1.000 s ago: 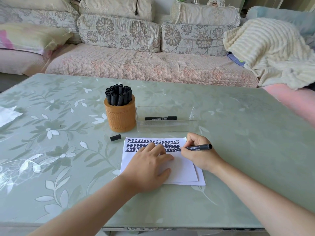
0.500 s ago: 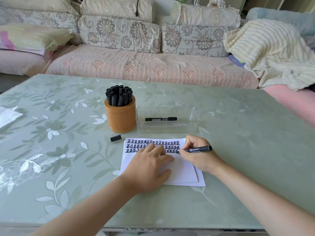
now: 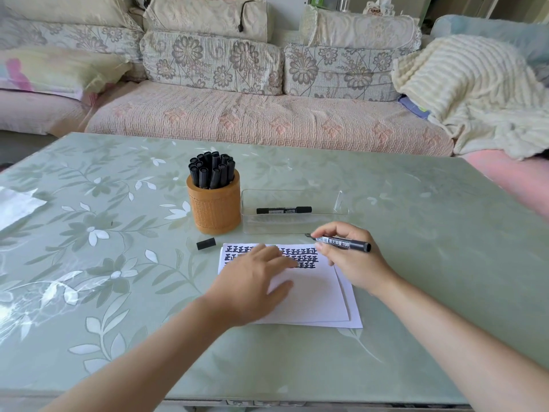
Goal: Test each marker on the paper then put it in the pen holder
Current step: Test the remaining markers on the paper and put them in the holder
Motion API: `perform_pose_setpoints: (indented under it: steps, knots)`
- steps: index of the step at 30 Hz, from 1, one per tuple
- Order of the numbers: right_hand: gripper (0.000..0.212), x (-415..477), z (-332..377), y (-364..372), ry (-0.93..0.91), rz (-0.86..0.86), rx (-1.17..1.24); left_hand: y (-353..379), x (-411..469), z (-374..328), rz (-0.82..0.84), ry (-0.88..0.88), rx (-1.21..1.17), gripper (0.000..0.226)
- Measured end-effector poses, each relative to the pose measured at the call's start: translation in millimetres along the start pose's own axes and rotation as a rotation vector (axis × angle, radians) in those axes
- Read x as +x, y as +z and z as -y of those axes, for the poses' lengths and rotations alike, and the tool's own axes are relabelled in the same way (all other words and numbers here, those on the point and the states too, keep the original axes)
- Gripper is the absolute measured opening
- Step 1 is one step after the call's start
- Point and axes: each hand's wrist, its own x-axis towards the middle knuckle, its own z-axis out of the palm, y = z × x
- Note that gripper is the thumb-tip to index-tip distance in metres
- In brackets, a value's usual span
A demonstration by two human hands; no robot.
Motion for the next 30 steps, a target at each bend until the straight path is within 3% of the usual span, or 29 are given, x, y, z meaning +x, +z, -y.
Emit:
perform_pose_setpoints:
  steps: [4,9,14,20,25,30]
  knots:
    - [0.033,3.0,18.4,3.7,-0.023,0.121,-0.020,-23.0,1.3,36.1,-0.105,-0.187,0.091,0.023]
    - [0.064,8.1,32.7,12.0,-0.003,0.297,-0.001,-34.5,-9.7,72.8,-0.131,-0.430,0.196,0.023]
    - [0.044,11.7,41.7,23.5,0.036,0.314,0.124,-29.9,-18.2,81.8,-0.020,-0.494,0.260,0.028]
    - [0.023,14.8,46.4,30.4,-0.072,0.238,-0.125,-32.5,-16.1,82.3,-0.075,-0.542,0.237,0.017]
    - [0.030,17.4,34.8,30.1,-0.070,0.170,-0.237,-49.1,-6.8,61.4,-0.273,-0.444,-0.060,0.011]
    - [0.022,14.8,42.8,28.5,-0.128,0.119,-0.355,-51.4,-1.6,47.6,-0.264,-0.401,-0.196,0.021]
